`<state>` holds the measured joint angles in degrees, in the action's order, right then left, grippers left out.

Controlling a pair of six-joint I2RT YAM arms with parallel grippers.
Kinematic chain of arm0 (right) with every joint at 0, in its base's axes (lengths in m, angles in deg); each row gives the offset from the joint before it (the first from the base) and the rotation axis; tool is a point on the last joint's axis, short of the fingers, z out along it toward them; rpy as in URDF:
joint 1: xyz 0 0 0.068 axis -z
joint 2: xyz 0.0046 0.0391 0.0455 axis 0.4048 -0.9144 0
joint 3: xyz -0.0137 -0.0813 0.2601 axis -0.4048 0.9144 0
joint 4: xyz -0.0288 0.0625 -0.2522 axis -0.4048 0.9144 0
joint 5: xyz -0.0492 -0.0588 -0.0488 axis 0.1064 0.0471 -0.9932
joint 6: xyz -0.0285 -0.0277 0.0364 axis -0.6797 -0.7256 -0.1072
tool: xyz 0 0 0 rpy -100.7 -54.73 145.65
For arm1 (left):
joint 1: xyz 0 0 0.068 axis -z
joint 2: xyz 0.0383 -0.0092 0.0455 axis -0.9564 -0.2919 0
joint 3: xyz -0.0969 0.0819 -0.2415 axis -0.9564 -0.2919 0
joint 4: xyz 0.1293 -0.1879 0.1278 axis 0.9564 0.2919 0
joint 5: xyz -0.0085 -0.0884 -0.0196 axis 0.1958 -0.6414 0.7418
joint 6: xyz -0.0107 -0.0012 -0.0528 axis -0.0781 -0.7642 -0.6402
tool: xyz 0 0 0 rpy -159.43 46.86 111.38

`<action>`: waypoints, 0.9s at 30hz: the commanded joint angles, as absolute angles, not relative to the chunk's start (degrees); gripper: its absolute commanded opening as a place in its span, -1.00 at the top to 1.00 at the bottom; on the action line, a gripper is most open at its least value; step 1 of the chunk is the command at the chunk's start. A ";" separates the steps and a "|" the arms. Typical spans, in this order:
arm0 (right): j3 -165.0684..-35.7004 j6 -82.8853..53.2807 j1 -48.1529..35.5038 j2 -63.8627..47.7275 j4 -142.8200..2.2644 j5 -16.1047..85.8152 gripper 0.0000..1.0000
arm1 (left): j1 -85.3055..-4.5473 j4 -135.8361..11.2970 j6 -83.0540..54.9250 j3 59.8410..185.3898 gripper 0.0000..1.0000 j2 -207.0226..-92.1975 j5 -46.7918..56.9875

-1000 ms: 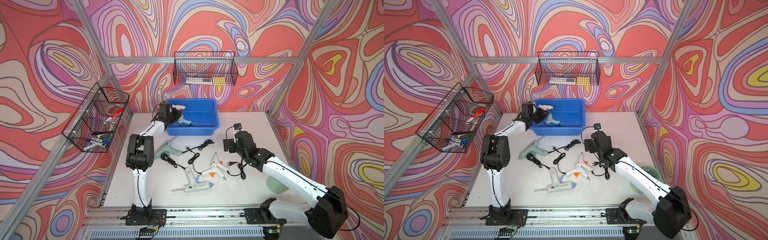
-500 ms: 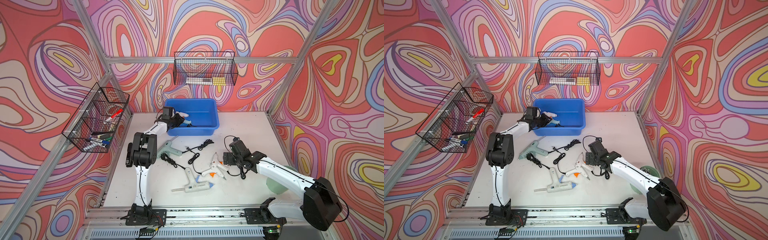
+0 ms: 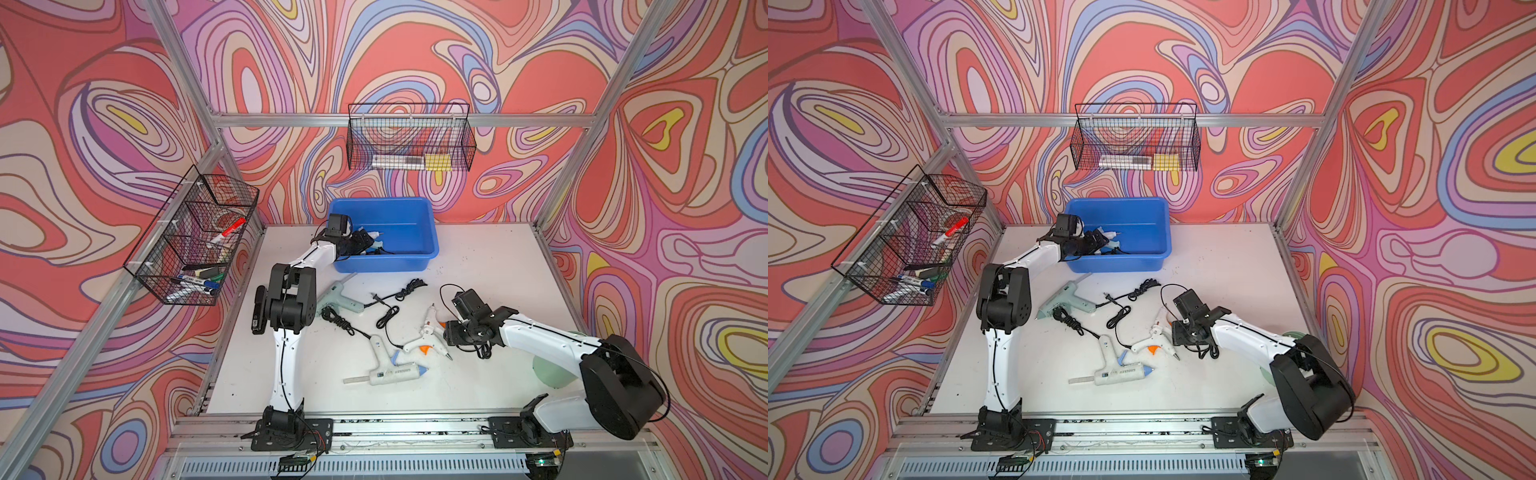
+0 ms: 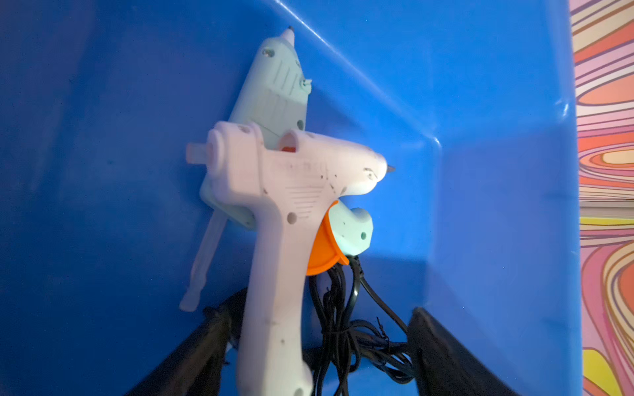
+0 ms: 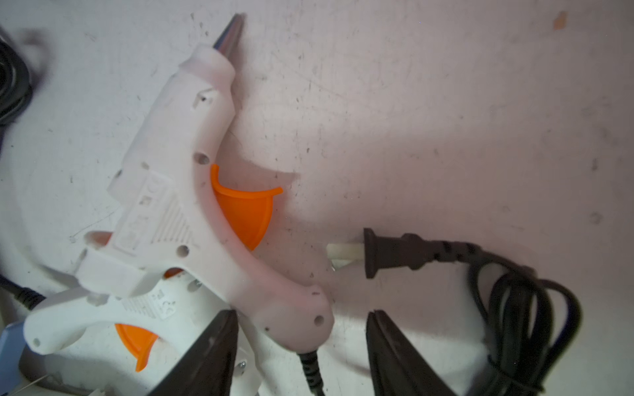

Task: Put the hot melt glue gun into the storage box
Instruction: Pick up the hot melt adhesive gun from the center of the board.

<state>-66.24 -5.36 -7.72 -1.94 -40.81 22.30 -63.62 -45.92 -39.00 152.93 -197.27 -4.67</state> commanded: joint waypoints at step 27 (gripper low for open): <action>-75.63 -10.33 -7.94 -15.09 -43.99 15.98 -0.36 | -63.36 -38.74 -34.39 138.85 -0.98 -166.12 7.22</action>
